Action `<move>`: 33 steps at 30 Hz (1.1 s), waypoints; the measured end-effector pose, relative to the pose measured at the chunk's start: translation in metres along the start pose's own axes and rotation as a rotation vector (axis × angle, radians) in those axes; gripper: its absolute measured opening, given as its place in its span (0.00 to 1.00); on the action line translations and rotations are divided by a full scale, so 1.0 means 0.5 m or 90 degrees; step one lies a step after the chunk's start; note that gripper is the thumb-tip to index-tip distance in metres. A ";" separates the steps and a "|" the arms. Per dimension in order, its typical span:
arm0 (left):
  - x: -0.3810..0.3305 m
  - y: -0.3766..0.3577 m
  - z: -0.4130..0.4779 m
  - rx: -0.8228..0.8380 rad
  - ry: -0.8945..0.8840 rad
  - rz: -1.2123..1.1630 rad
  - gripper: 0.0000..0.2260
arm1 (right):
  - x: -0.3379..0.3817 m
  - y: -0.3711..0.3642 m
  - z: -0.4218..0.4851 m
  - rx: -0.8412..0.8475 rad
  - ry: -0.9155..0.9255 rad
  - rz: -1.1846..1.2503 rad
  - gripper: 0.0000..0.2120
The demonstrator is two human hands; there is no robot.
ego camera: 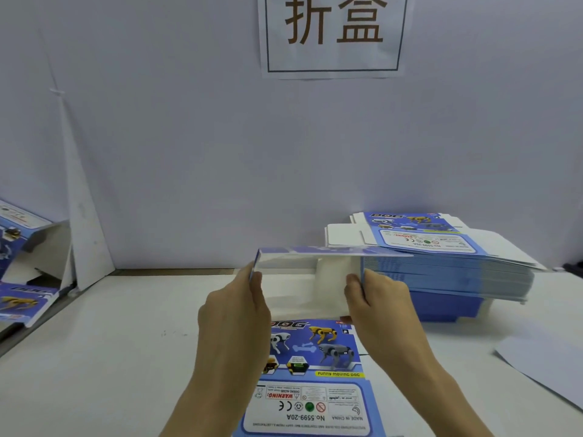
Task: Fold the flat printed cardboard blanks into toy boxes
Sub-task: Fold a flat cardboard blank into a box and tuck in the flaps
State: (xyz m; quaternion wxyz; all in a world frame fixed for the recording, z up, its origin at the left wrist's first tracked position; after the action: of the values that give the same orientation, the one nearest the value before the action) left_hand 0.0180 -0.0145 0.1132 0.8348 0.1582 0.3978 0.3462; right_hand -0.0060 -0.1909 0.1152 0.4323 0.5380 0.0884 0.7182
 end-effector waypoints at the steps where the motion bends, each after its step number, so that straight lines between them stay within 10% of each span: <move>1: 0.000 -0.001 -0.001 0.004 0.006 0.010 0.15 | 0.000 0.002 -0.001 -0.006 -0.004 0.021 0.21; 6: 0.000 -0.002 0.000 -0.012 0.004 -0.003 0.17 | -0.004 0.007 -0.004 0.024 -0.009 0.098 0.11; 10: 0.006 -0.008 0.001 0.050 -0.031 0.090 0.15 | -0.016 -0.012 -0.007 0.038 -0.038 0.012 0.30; 17: 0.007 0.025 0.019 0.011 -0.052 -0.075 0.09 | -0.013 0.001 -0.005 0.064 -0.038 0.110 0.05; 24: -0.006 0.025 0.020 0.141 -0.090 -0.337 0.57 | -0.010 0.002 -0.014 -0.049 -0.124 0.258 0.13; 33: -0.029 0.007 0.005 0.092 -0.305 -0.048 0.62 | -0.014 -0.014 -0.010 0.027 -0.130 0.323 0.14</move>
State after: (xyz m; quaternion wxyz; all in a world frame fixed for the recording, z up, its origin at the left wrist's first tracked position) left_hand 0.0118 -0.0221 0.1245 0.9041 0.2800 0.2175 0.2384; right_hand -0.0060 -0.1900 0.1041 0.2342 0.6213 -0.0781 0.7436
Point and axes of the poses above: each hand's wrist, its own z-axis towards the middle knuckle, its own y-axis out of the back of the hand, x = y × z, the point moved 4 cm from there along z, towards the middle knuckle, and after that the axes turned 4 degrees about -y, right-handed, at the moved point
